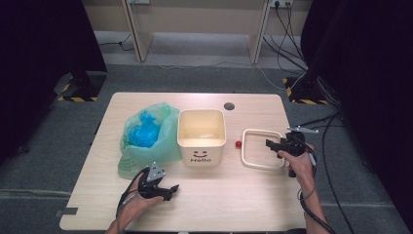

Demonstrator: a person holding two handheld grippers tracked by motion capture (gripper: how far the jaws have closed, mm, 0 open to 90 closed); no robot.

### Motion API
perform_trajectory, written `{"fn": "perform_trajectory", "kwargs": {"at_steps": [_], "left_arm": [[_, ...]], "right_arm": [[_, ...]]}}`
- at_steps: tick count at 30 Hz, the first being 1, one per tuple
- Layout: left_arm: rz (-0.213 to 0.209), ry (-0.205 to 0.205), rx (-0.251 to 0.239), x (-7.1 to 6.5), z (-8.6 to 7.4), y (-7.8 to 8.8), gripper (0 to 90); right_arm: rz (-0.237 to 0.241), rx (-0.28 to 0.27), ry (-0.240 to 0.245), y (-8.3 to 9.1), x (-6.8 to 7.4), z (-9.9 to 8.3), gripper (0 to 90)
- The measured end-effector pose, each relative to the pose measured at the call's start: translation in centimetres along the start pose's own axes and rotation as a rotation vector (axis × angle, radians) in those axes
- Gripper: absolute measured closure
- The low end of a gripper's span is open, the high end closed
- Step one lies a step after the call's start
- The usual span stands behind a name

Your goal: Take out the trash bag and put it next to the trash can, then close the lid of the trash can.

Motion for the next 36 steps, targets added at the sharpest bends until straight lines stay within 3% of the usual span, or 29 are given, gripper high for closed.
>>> {"fn": "perform_trajectory", "kwargs": {"at_steps": [16, 36], "left_arm": [[0.000, 0.000, 0.000, 0.0, 0.0, 0.0, 16.6], [0.001, -0.001, 0.000, 0.0, 0.0, 0.0, 16.4]], "right_arm": [[-0.059, 0.012, -0.042, 0.1, -2.6, -1.0, 29.2], [-0.094, 0.067, -0.042, -1.2, -4.0, -2.1, 35.0]]}}
Point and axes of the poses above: each handheld gripper's, and its own axes: y roughly backward along the jaws, z roughly out of its top, x roughly to its left, the point moved 9 cm from there along -y, roughly forward along the jaws, and after that the axes turned 9 degrees about y, right-handed, at the moved point
